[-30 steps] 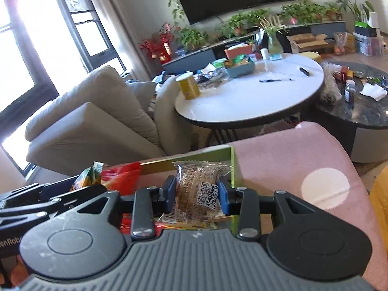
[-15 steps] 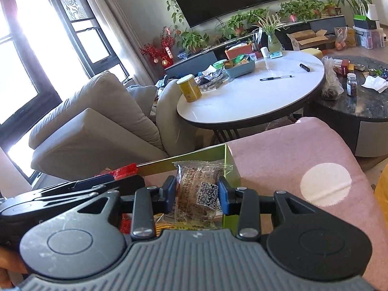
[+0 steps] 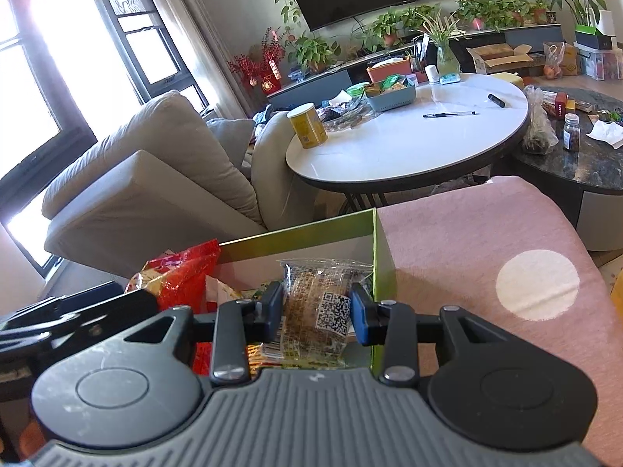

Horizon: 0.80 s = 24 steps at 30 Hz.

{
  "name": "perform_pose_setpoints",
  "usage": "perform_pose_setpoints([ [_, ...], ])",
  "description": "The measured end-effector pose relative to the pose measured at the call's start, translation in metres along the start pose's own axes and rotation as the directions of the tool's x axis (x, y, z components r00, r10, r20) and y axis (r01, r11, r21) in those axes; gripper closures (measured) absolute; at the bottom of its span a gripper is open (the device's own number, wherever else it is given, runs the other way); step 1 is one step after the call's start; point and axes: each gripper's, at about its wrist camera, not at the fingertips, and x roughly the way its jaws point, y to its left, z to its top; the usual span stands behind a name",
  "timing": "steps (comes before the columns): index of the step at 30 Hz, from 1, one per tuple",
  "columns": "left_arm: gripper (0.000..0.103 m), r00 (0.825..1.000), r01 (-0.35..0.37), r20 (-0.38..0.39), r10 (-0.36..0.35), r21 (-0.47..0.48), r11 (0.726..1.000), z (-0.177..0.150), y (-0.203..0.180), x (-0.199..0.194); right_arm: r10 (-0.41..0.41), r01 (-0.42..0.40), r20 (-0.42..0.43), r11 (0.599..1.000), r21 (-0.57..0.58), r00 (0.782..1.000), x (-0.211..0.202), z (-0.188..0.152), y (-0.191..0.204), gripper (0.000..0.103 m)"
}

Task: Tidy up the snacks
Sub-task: 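Open both tools to release the packets in the box and withdraw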

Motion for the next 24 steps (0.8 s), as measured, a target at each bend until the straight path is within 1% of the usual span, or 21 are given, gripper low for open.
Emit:
perform_pose_setpoints([
  [3, 0.026, 1.0, -0.004, 0.0, 0.004, 0.006, 1.0, -0.003, -0.002, -0.004, -0.01, 0.01, -0.002, 1.0, -0.005, 1.0, 0.002, -0.001, 0.001, 0.06],
  [7, 0.026, 1.0, 0.0, -0.006, 0.0, 0.002, 1.0, -0.007, 0.0, -0.006, -0.011, 0.011, 0.022, 1.0, -0.001, 1.0, -0.002, -0.001, 0.001, 0.057],
  [17, 0.024, 1.0, 0.005, -0.013, -0.005, -0.008, 1.0, -0.021, -0.001, -0.018, 0.008, -0.008, 0.032, 1.0, -0.017, 0.999, -0.007, -0.001, 0.008, 0.057],
  [20, 0.024, 1.0, 0.007, -0.028, -0.008, -0.028, 1.0, -0.03, 0.002, -0.027, 0.011, -0.011, 0.031, 1.0, -0.02, 0.999, -0.013, -0.003, 0.01, 0.056],
  [24, 0.023, 0.999, 0.004, -0.04, -0.004, -0.021, 1.0, -0.044, 0.006, -0.043, 0.038, -0.036, 0.044, 0.999, -0.041, 0.998, -0.031, -0.004, 0.019, 0.054],
])
